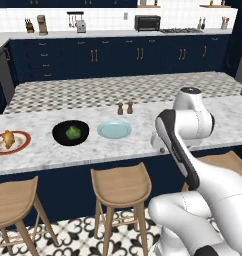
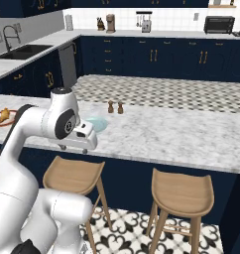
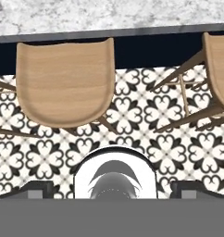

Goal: Pick the chicken drumstick and broccoli from their plates and place them in the bowl. Then put the bowl in the fridge.

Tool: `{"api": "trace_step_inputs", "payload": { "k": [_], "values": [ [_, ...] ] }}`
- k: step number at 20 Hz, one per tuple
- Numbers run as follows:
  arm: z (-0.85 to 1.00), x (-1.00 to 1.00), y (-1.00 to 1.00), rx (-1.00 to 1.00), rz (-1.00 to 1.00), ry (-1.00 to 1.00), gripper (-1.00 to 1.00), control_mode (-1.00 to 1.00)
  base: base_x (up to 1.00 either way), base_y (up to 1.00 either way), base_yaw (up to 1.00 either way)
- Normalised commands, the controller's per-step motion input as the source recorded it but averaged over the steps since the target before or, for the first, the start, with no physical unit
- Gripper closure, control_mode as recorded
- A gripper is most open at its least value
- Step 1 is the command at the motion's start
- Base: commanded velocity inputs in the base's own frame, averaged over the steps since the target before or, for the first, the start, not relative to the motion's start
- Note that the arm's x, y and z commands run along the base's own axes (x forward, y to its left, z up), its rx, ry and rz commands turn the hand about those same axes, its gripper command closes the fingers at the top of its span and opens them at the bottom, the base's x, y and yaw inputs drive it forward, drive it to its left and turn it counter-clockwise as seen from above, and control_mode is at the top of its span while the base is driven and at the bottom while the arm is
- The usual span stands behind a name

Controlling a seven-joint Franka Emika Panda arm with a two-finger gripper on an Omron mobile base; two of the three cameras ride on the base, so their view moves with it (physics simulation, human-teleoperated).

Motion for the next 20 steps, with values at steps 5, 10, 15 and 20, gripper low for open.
{"api": "trace_step_inputs", "payload": {
  "k": [5, 10, 15, 20],
  "values": [
    [0.0, 0.0, 0.0, -0.01, 0.01, 0.0, -1.0, 1.0, 0.0, 0.0, 0.0],
    [0.0, 0.0, 0.0, 0.0, 0.0, 0.0, -1.0, 1.0, -0.25, 0.16, 0.0],
    [0.0, 0.0, 0.0, 0.0, 0.0, 0.0, -1.0, 1.0, -0.18, 0.99, 0.0],
    [0.0, 0.0, 0.0, 0.0, 0.0, 0.0, -1.0, 1.0, 0.01, 1.0, 0.0]
  ]
}}
